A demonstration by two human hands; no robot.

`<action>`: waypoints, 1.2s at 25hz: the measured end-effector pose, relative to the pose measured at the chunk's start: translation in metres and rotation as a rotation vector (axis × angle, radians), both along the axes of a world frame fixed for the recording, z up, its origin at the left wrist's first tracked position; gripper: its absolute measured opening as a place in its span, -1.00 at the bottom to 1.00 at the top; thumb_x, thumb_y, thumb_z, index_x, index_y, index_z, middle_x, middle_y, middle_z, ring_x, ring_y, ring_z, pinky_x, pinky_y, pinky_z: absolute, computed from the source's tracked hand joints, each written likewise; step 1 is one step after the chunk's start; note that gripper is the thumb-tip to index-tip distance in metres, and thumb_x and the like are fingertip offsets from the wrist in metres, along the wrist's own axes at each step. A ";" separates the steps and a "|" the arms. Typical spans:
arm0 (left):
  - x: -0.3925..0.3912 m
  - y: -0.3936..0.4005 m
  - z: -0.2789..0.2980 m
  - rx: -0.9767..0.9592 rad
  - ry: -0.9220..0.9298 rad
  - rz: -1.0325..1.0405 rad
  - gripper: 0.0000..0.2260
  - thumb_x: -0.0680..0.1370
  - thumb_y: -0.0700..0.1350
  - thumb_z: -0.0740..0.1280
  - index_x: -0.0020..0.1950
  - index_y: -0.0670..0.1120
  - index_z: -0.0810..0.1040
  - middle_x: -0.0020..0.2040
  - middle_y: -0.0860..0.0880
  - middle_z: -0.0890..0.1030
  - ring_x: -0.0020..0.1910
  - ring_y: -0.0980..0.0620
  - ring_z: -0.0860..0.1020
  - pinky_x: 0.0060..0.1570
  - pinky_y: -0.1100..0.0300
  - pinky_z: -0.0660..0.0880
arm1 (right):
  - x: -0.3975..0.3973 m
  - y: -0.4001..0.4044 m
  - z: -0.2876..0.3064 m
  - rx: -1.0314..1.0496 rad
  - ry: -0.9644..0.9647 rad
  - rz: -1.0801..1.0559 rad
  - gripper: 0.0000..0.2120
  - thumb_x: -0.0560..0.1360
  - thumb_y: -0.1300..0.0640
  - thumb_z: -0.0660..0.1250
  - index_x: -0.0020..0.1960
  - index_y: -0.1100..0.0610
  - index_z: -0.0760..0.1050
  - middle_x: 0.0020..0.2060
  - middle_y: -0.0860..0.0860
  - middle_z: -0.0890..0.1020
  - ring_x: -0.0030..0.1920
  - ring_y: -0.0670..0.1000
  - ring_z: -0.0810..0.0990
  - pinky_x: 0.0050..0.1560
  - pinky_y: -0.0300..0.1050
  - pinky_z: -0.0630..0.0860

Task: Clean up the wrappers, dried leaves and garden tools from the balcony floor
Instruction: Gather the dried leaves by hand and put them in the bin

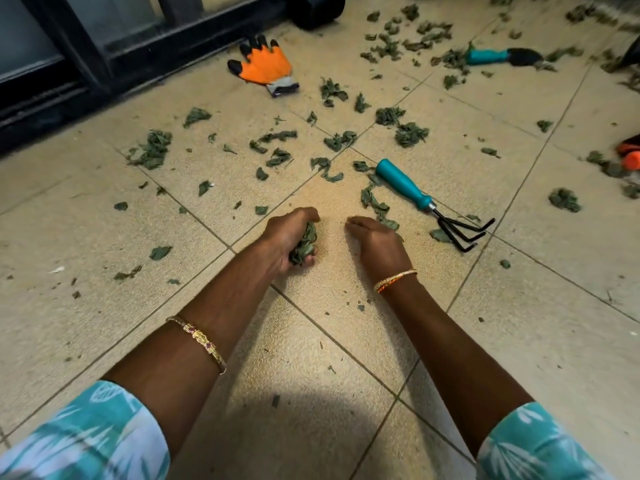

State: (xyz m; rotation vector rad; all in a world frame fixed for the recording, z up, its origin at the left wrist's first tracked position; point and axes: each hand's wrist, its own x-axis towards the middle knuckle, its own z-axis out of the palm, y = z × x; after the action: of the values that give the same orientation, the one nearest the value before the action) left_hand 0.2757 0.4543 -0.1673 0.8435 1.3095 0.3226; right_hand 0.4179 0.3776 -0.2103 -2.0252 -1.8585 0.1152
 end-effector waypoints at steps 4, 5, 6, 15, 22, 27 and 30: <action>0.006 -0.014 0.000 -0.036 -0.077 -0.014 -0.89 0.57 -0.14 0.25 -0.13 -0.15 0.43 -0.34 -0.08 0.45 -0.60 0.09 0.43 -0.64 0.35 0.32 | 0.006 -0.010 0.023 0.186 0.315 -0.197 -0.74 0.38 0.49 0.29 -0.04 0.29 0.64 -0.06 0.18 0.68 -0.01 0.07 0.62 0.09 -0.21 0.46; 0.010 -0.017 0.001 -0.030 -0.080 -0.036 -0.86 0.59 -0.11 0.24 -0.09 -0.17 0.47 -0.32 -0.09 0.48 -0.59 0.10 0.43 -0.64 0.34 0.34 | 0.008 -0.010 0.032 0.194 0.443 -0.287 -0.75 0.39 0.47 0.31 -0.03 0.26 0.65 -0.05 0.15 0.68 -0.02 -0.01 0.60 0.08 -0.29 0.45; 0.014 -0.019 0.001 -0.022 -0.092 -0.064 -0.81 0.61 -0.07 0.22 -0.04 -0.18 0.50 -0.29 -0.10 0.51 -0.58 0.10 0.44 -0.63 0.33 0.36 | 0.009 -0.010 0.038 0.192 0.562 -0.346 -0.77 0.40 0.44 0.34 -0.03 0.23 0.66 -0.07 0.12 0.68 -0.06 -0.07 0.59 0.04 -0.33 0.48; 0.030 -0.024 0.002 0.074 0.003 -0.141 -0.73 0.64 -0.08 0.10 -0.11 -0.18 0.48 -0.36 -0.11 0.52 -0.53 0.02 0.44 -0.63 0.30 0.35 | 0.007 -0.008 0.061 -0.031 0.656 -0.263 -0.66 0.43 0.47 0.19 0.02 0.16 0.59 -0.08 0.03 0.65 -0.16 -0.11 0.58 -0.11 -0.24 0.57; 0.013 -0.010 0.006 -0.023 -0.066 -0.045 -0.81 0.59 -0.05 0.15 -0.16 -0.10 0.40 -0.34 -0.04 0.50 -0.53 0.07 0.41 -0.63 0.34 0.30 | 0.056 0.015 0.041 -0.434 0.246 -0.314 -0.46 0.36 0.08 0.49 0.30 0.08 0.43 0.27 0.17 0.44 0.22 0.16 0.46 0.22 -0.07 0.41; 0.011 -0.011 0.001 -0.021 -0.047 -0.058 -0.75 0.60 -0.15 0.16 -0.24 -0.13 0.50 -0.40 -0.03 0.51 -0.55 0.11 0.43 -0.63 0.36 0.31 | 0.040 0.002 0.013 -0.019 0.282 -0.390 -0.82 0.43 0.22 0.41 0.02 0.23 0.63 -0.06 0.16 0.64 -0.03 0.09 0.58 0.01 -0.20 0.48; 0.011 -0.013 -0.002 -0.020 -0.051 -0.051 -0.76 0.62 -0.17 0.16 -0.20 -0.13 0.52 -0.32 -0.07 0.49 -0.50 0.07 0.40 -0.61 0.35 0.34 | 0.037 -0.016 0.035 0.003 0.614 -0.437 -0.87 0.42 0.24 0.43 -0.04 0.20 0.64 -0.18 0.04 0.64 -0.23 -0.10 0.55 -0.26 -0.50 0.43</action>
State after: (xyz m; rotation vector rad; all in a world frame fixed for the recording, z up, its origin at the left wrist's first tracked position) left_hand 0.2869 0.4415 -0.1698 0.8456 1.2403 0.2888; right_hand 0.4553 0.3615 -0.1750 -2.0344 -1.0274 0.5399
